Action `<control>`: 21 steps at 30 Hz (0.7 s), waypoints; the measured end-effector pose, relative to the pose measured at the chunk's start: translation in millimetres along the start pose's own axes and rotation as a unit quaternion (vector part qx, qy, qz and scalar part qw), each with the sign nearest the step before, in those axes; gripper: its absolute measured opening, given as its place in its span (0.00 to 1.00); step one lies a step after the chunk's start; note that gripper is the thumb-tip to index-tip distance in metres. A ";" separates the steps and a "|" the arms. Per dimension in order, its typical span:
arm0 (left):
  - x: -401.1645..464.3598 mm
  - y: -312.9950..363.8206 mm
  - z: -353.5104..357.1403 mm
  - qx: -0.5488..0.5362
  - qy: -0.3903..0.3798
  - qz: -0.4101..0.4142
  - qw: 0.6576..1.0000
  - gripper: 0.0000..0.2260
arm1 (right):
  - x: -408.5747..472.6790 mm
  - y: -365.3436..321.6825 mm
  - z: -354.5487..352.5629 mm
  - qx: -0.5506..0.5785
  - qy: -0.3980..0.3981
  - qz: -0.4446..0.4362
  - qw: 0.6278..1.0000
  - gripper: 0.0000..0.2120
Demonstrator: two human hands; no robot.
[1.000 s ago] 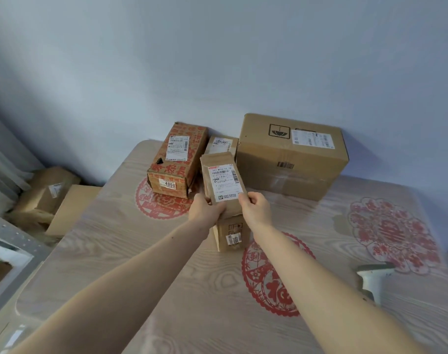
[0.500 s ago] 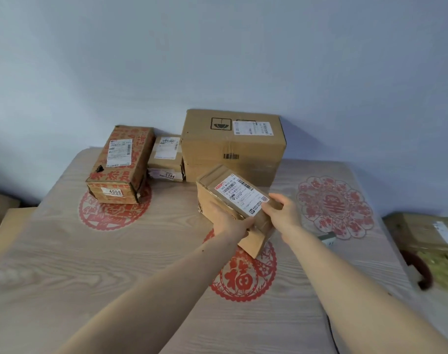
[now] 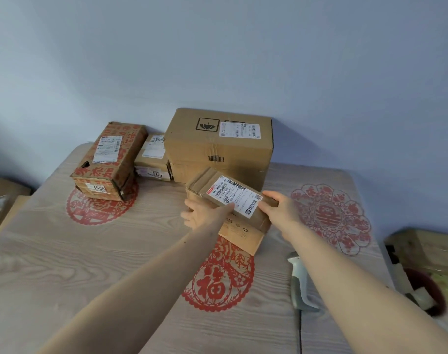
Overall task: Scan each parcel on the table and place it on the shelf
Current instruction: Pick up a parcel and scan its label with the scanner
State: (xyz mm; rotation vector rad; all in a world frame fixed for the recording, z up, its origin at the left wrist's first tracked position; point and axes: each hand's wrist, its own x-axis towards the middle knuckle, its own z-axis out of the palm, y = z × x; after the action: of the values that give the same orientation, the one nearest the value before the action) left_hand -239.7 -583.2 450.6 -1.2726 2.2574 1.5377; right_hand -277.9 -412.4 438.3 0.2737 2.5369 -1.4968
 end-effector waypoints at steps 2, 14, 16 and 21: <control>15.5 3.0 -9.3 0.033 0.034 0.069 0.997 0.56 | -0.1 -0.3 0.0 -0.007 -0.004 -0.004 1.000 0.22; 32.4 4.1 -9.8 0.127 -0.029 0.197 0.972 0.47 | -43.7 59.2 -25.2 -0.035 0.125 0.092 0.987 0.23; 30.1 3.3 -6.9 0.127 -0.024 0.194 0.972 0.47 | -55.8 78.4 -29.8 -0.047 0.136 0.134 0.981 0.23; 31.5 4.4 -1.8 0.118 -0.016 0.190 0.975 0.50 | -70.4 128.9 -20.8 -0.102 0.151 0.209 0.961 0.41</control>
State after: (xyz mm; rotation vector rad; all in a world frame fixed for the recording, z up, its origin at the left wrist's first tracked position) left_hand -262.1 -601.9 438.0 -0.7813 2.6795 1.3195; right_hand -179.0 -337.4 357.0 1.0007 2.6010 -1.0933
